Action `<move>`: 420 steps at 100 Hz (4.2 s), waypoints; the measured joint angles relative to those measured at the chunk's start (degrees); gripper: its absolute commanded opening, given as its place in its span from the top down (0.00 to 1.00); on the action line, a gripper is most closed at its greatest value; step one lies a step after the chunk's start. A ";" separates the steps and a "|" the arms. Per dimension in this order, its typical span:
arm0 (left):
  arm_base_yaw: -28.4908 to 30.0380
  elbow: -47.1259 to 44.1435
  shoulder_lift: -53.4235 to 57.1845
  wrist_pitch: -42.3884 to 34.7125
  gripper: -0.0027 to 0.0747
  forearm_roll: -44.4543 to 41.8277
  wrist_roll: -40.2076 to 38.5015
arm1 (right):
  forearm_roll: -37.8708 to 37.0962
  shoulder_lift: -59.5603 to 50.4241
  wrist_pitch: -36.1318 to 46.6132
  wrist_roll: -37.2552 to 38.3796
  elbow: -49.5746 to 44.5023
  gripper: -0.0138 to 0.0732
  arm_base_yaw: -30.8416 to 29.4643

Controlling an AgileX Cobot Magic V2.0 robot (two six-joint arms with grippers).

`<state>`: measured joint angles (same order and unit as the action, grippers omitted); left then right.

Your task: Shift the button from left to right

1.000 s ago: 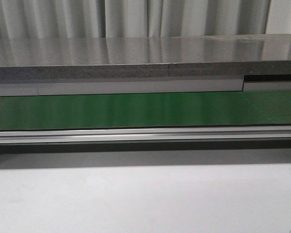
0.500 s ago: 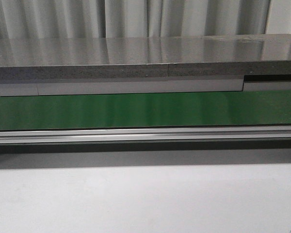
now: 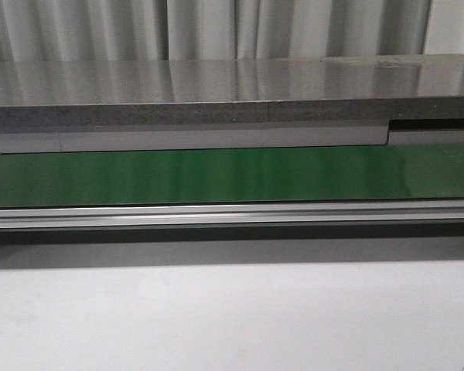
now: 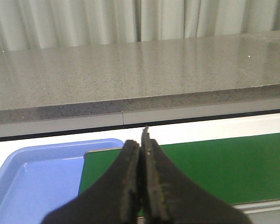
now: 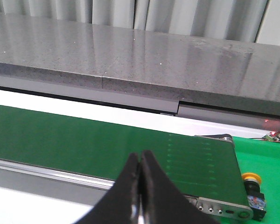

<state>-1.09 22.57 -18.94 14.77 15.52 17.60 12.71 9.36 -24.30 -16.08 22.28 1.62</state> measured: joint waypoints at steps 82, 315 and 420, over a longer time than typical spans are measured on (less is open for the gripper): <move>0.00 0.00 0.00 0.00 0.99 0.00 0.00 | -2.97 -3.00 6.55 5.77 -9.86 0.92 0.78; 0.00 -2.20 0.40 -7.04 0.99 -4.04 -2.33 | -7.31 -9.97 16.15 11.19 -23.82 0.92 0.81; 0.00 -22.54 19.21 -12.18 0.99 -21.09 -22.20 | -7.31 -9.97 16.19 11.19 -23.82 0.92 0.81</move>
<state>-1.09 0.02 0.27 2.58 -5.57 -4.60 5.40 -0.61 -8.11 -4.88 -1.54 2.43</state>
